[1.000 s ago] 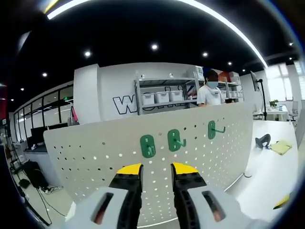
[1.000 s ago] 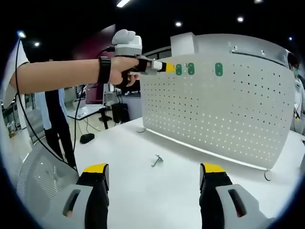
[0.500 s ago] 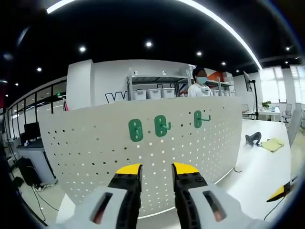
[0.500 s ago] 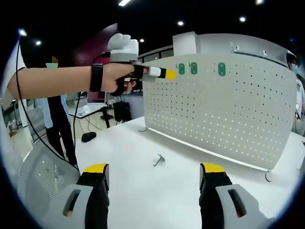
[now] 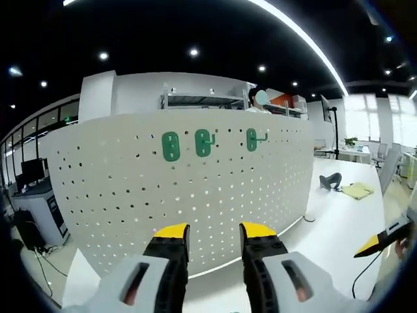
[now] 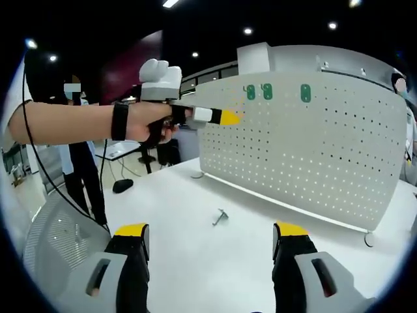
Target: Insert the hook assembly into the mounting plate slot until the hook locks in place.
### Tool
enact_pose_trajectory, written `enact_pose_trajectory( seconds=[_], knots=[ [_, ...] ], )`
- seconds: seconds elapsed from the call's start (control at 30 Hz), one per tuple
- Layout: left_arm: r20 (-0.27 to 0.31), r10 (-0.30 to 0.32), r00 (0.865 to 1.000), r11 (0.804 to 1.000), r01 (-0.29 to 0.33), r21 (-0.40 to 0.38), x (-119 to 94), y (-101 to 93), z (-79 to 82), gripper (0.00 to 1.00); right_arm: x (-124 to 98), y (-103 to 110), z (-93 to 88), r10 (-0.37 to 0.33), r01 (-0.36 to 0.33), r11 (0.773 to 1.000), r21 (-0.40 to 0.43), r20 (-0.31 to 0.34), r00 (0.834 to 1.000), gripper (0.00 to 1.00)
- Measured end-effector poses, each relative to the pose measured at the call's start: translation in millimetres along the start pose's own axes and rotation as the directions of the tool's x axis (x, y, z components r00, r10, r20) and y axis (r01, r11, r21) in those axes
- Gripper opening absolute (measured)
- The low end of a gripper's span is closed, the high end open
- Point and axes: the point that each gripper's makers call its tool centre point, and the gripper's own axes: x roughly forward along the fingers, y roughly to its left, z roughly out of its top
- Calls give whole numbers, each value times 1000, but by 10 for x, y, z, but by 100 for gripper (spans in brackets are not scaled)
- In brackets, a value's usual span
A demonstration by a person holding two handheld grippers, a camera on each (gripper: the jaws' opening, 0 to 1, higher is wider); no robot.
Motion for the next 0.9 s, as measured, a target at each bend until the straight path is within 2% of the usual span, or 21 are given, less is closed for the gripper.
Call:
enact_pose_trajectory(
  seconds=[0.1,0.17,0.37,0.5,0.67,0.73,0.77,0.9],
  knots=[
    [-34,-48,998,999,48,1,-22,-99,-145,32,5,8,3,-2,2,1000,1,0,1000,79],
    [-32,-64,997,998,64,-6,-45,-125,-200,34,7,16,5,0,0,1000,3,3,1000,79],
    [-77,-95,993,995,94,-20,-118,-162,-449,33,-5,1,-10,-8,8,1000,8,4,1000,79],
    [-144,-106,984,994,106,-9,-186,-171,-671,32,-10,-3,-21,-12,12,1000,11,2,1000,79],
    [-166,-125,978,992,122,-28,-237,-204,-835,32,5,11,-38,-12,12,1000,16,-1,1000,79],
    [-188,-136,973,991,133,-29,-243,-228,-915,32,10,12,-33,-13,13,1000,19,3,1000,79],
    [-216,-147,965,989,144,-26,-260,-250,-985,32,14,13,-33,-14,14,1000,20,2,1000,79],
    [-245,-166,955,986,168,-13,-276,-290,-1110,32,12,14,-27,-17,17,1000,21,4,1000,79]
  ],
)
